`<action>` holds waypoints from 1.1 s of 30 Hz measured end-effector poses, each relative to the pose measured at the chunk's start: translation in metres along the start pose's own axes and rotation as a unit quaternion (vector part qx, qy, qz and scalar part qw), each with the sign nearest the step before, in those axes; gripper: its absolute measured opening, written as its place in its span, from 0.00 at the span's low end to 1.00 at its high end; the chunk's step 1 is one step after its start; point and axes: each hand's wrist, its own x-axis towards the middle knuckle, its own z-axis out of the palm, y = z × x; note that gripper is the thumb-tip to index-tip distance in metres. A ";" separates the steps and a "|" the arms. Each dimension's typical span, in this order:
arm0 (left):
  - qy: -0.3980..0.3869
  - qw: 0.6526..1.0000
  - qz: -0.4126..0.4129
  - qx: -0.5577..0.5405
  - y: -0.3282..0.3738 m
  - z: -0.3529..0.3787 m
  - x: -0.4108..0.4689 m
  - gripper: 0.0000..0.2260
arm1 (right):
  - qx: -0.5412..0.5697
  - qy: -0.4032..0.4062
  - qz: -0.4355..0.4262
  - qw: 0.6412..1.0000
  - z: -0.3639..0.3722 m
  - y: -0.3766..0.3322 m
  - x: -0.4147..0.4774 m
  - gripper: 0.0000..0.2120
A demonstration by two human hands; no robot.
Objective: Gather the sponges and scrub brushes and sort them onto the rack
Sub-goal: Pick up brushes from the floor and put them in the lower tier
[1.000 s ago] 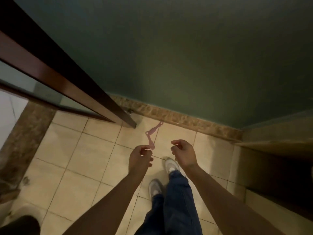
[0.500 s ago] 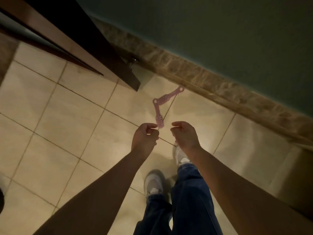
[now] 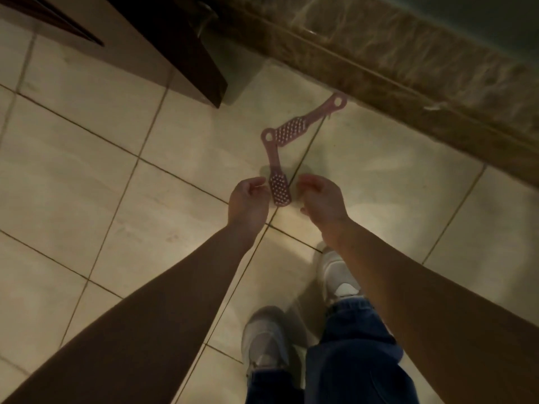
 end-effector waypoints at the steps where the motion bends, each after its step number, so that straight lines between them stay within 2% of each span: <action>1: 0.007 1.000 -0.004 -0.002 -0.002 0.002 0.003 0.13 | 0.004 -0.003 0.007 1.000 -0.001 0.000 0.002 0.10; 5: 0.017 1.000 -0.020 -0.012 -0.002 0.007 0.012 0.13 | 0.006 -0.018 0.015 1.000 0.002 -0.006 0.005 0.08; 10: -0.030 0.996 -0.071 -0.051 0.003 0.007 0.012 0.15 | 0.052 -0.073 0.059 0.994 0.009 -0.013 0.002 0.11; 17: -0.065 0.992 -0.052 -0.090 0.003 0.000 0.001 0.10 | 0.078 -0.111 0.032 0.990 0.010 -0.017 -0.006 0.08; 19: -0.044 0.995 -0.040 -0.083 0.001 -0.001 0.000 0.11 | 0.044 -0.088 0.007 0.995 0.006 -0.020 -0.004 0.08; 22: -0.008 0.998 -0.014 -0.061 0.002 -0.001 0.004 0.13 | -0.079 0.020 -0.114 0.990 0.003 -0.027 0.007 0.09; 24: 0.001 0.998 -0.005 -0.062 0.005 -0.001 0.008 0.12 | -0.214 0.078 -0.191 0.955 0.002 -0.034 0.017 0.15; 27: 0.010 0.997 0.007 -0.070 0.010 0.001 0.016 0.11 | -0.391 0.106 -0.295 0.865 0.001 -0.044 0.039 0.23; 30: 0.024 0.997 0.020 -0.067 0.013 0.003 0.026 0.13 | -0.508 0.100 -0.312 0.796 0.003 -0.049 0.056 0.27; 33: 0.029 0.996 0.023 -0.075 0.013 0.003 0.032 0.13 | -0.562 0.110 -0.305 0.761 0.005 -0.052 0.064 0.24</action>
